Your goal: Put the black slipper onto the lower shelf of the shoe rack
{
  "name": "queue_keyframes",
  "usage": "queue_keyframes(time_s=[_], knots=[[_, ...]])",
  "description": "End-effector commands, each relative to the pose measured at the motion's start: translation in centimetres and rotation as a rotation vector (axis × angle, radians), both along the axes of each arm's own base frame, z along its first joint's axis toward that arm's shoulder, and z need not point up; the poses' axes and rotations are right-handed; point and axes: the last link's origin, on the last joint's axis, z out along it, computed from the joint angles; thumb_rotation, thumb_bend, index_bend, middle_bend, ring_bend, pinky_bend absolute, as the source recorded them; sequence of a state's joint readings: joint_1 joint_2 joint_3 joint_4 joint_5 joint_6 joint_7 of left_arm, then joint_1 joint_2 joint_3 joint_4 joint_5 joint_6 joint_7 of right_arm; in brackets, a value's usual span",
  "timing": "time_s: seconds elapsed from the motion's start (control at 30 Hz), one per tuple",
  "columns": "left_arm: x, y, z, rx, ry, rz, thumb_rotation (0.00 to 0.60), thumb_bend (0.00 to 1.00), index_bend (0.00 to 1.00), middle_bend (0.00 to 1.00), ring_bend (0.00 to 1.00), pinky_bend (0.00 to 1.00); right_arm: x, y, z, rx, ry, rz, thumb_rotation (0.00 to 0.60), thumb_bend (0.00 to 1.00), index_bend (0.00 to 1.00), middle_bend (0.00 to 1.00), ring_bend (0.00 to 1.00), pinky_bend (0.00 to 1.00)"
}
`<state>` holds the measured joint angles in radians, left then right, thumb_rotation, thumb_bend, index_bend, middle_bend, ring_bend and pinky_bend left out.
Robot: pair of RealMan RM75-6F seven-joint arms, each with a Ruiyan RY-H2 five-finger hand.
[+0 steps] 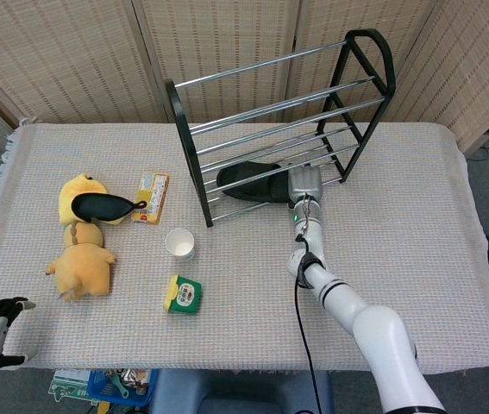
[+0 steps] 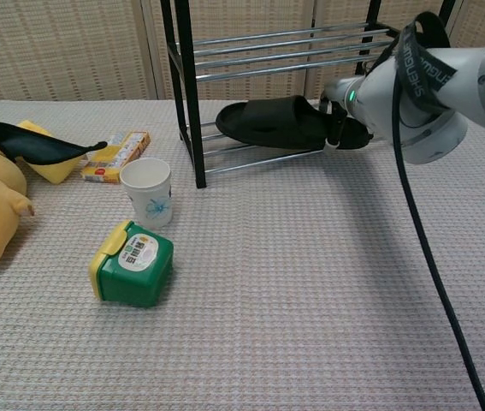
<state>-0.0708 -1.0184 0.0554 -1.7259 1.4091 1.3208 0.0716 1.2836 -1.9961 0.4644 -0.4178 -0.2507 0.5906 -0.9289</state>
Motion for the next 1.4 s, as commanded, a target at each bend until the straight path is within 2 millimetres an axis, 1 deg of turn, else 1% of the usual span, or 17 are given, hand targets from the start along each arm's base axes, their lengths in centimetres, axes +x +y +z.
queue_keyframes(time_s=[0.03, 0.13, 0.33, 0.6, 0.83, 0.87, 1.0, 1.17, 1.4], knots=[[0.0, -0.1, 0.0, -0.004, -0.004, 0.003, 0.6, 0.15, 0.28, 0.22, 0.18, 0.26, 0.1, 0.0, -0.1, 0.003, -0.01, 0.003, 0.6, 0.34, 0.0, 0.15, 0.09, 0.31], [0.1, -0.1, 0.0, -0.005, -0.009, 0.004, 0.6, 0.15, 0.28, 0.22, 0.18, 0.26, 0.0, -0.1, 0.0, 0.001, -0.023, 0.009, 0.6, 0.34, 0.0, 0.11, 0.06, 0.27], [0.2, -0.1, -0.2, -0.013, -0.011, 0.0, 0.6, 0.15, 0.28, 0.22, 0.18, 0.26, -0.6, 0.0, 0.1, 0.02, -0.032, 0.024, 0.6, 0.34, 0.0, 0.08, 0.04, 0.25], [0.3, 0.0, -0.1, -0.014, -0.009, -0.002, 0.6, 0.15, 0.28, 0.22, 0.18, 0.26, -1.2, -0.1, 1.0, 0.016, -0.046, 0.039, 0.6, 0.33, 0.0, 0.06, 0.02, 0.23], [0.5, 0.0, -0.3, -0.019, -0.014, -0.006, 0.6, 0.15, 0.28, 0.22, 0.18, 0.26, -2.8, 0.0, 2.1, 0.023, 0.01, 0.051, 0.6, 0.33, 0.0, 0.07, 0.02, 0.21], [0.5, 0.0, -0.3, -0.019, -0.015, -0.007, 0.6, 0.15, 0.28, 0.22, 0.18, 0.26, -3.0, 0.0, 2.2, 0.026, 0.02, 0.05, 0.6, 0.34, 0.0, 0.07, 0.02, 0.2], [0.5, -0.1, -0.2, -0.017, -0.015, -0.005, 0.6, 0.15, 0.28, 0.22, 0.18, 0.26, -3.6, 0.1, 2.4, 0.037, 0.037, 0.041, 0.6, 0.42, 0.0, 0.1, 0.02, 0.19], [0.6, -0.1, -0.3, -0.021, -0.016, -0.008, 0.6, 0.15, 0.28, 0.22, 0.18, 0.26, -4.0, 0.3, 2.5, 0.053, 0.04, 0.042, 0.6, 0.48, 0.0, 0.12, 0.02, 0.18], [0.5, -0.3, -0.1, -0.016, -0.011, 0.002, 0.6, 0.15, 0.28, 0.22, 0.18, 0.26, -4.0, -0.1, 2.2, 0.06, 0.043, 0.032, 0.6, 0.57, 0.0, 0.13, 0.02, 0.16]])
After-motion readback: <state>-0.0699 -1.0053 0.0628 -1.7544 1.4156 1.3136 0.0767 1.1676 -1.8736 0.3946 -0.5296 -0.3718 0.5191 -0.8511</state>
